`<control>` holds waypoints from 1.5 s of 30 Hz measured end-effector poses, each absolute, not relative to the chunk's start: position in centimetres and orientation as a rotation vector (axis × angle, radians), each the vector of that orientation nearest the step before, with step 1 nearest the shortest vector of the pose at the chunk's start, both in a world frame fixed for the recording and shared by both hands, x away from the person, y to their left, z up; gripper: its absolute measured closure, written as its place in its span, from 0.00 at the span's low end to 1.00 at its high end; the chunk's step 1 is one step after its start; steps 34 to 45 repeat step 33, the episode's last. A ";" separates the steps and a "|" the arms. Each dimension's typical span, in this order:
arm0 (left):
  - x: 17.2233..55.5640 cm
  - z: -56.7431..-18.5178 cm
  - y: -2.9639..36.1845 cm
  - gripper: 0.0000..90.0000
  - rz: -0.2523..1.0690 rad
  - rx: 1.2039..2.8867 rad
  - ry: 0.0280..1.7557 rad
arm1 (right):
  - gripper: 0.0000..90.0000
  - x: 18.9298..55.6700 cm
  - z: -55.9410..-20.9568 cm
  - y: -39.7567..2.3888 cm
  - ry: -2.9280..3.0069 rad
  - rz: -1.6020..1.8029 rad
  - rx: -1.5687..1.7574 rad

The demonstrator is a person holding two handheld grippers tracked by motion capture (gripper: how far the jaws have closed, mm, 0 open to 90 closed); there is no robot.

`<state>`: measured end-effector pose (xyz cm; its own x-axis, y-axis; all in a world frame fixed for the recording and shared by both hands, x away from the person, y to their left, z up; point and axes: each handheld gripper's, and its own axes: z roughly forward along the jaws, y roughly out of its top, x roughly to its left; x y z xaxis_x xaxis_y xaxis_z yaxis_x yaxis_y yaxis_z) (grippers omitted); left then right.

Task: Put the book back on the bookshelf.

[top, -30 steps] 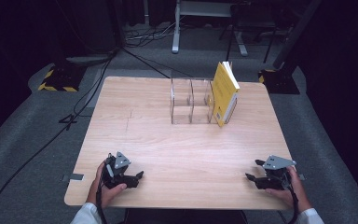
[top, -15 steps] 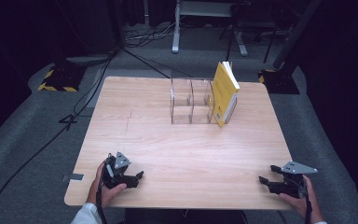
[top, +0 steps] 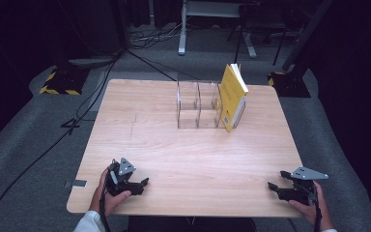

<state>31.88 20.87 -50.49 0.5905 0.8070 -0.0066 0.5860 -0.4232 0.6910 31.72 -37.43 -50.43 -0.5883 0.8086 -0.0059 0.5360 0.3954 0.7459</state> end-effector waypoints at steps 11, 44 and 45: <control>31.9 -50.5 20.9 0.17 0.433 2.161 1.098 | 0.27 31.7 -50.4 -37.4 2.290 1.022 1.163; 32.1 -50.5 20.8 0.17 0.427 2.162 1.094 | 0.28 31.7 -50.4 -37.4 2.290 1.023 1.163; 32.1 -50.5 20.8 0.17 0.427 2.162 1.094 | 0.28 31.7 -50.4 -37.4 2.290 1.023 1.163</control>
